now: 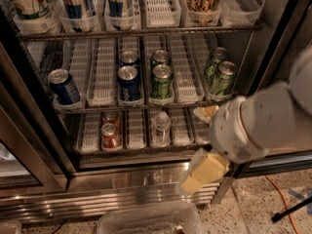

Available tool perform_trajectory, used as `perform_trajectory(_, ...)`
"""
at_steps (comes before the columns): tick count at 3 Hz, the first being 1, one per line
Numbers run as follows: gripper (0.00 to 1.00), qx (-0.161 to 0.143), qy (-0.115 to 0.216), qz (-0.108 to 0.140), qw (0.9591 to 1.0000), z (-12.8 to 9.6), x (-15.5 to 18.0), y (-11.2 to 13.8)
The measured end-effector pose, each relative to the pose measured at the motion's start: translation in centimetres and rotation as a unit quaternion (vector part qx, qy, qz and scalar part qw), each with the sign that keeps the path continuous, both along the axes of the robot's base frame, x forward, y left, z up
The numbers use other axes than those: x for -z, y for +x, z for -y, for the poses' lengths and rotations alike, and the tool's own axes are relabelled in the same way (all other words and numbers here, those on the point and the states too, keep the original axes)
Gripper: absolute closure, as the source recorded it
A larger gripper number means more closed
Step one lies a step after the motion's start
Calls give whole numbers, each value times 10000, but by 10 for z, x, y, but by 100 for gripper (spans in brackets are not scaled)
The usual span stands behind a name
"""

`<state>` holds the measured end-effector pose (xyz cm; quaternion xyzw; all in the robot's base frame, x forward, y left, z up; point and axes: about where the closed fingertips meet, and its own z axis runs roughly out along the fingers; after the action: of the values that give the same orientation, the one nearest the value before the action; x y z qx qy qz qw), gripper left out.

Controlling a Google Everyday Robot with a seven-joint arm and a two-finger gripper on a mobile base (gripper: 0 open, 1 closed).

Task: Pick pepsi can from middle shelf of fridge

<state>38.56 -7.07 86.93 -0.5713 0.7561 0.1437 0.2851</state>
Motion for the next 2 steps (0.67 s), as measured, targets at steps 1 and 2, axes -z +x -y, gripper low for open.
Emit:
perform_trajectory(1, 0, 137, 809, 112, 9966, -15, 46, -5)
perform_trajectory(2, 0, 69, 1194, 371, 9921, -31, 33, -4)
